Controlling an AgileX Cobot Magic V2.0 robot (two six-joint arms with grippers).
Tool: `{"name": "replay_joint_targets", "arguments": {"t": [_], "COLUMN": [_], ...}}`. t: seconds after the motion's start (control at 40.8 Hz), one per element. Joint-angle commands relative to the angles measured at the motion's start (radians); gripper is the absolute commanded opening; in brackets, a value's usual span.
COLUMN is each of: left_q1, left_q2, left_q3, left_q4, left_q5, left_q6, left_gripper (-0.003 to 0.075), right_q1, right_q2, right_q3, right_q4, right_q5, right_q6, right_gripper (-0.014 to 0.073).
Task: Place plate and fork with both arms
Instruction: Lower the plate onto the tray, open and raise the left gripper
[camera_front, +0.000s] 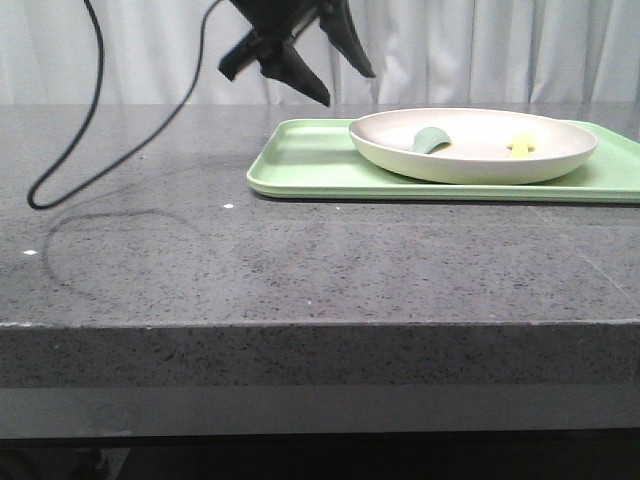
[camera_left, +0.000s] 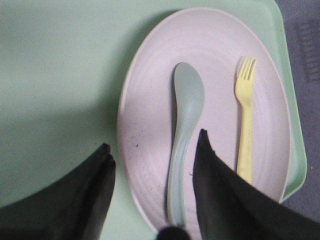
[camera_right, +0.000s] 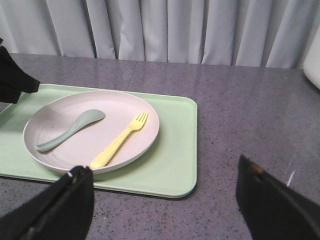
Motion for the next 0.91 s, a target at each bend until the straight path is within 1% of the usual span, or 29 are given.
{"name": "replay_joint_targets", "arguments": {"t": [0.0,0.074,0.098,0.147,0.196,0.221,0.392,0.466,0.539,0.711,0.784,0.882], "left_q1": [0.011,0.011,0.008,0.003,0.0,0.0,-0.007,-0.007,-0.007,-0.007,-0.001,0.017], "left_q2": [-0.086,-0.086,-0.086,-0.095,-0.105,-0.112,-0.177,-0.221,-0.272,-0.418,-0.482,-0.577], "left_q3": [-0.084,-0.12,-0.129,-0.138,-0.139,-0.139,-0.135,-0.11,-0.044,0.213,0.348,0.524], "left_q4": [-0.038,-0.027,-0.019,-0.005,0.001,0.001,0.021,0.077,0.158,0.357,0.433,0.45], "left_q5": [0.054,0.11,0.11,0.11,0.11,0.11,0.11,0.11,0.11,0.108,0.07,-0.019], "left_q6": [0.02,0.032,0.033,0.039,0.043,0.05,0.062,0.072,0.085,0.085,0.083,0.083], "left_gripper": [0.0321,0.0216,0.0179,0.0074,-0.0004,-0.0015,-0.0018,-0.0018,-0.0018,-0.0018,-0.0018,-0.0018], "right_q1": [-0.008,-0.008,-0.008,-0.008,-0.008,-0.008,-0.008,-0.008,-0.008,-0.008,-0.008,-0.008], "right_q2": [0.012,0.012,0.012,0.012,0.012,0.012,0.012,0.012,0.012,0.012,0.012,0.012], "right_q3": [-0.033,-0.033,-0.033,-0.033,-0.033,-0.033,-0.033,-0.033,-0.033,-0.033,-0.033,-0.033], "right_q4": [0.0,0.0,0.0,0.0,0.0,0.0,0.0,0.0,0.0,0.0,0.0,0.0], "right_q5": [-0.077,-0.077,-0.077,-0.077,-0.077,-0.077,-0.077,-0.077,-0.077,-0.077,-0.077,-0.077], "right_q6": [-0.006,-0.006,-0.006,-0.006,-0.006,-0.006,-0.006,-0.006,-0.006,-0.006,-0.006,-0.006], "right_gripper": [0.0602,0.0602,0.0602,0.0602,0.0602,0.0602,0.0602,0.0602,0.0602,0.0602,0.0602,0.0602]}}
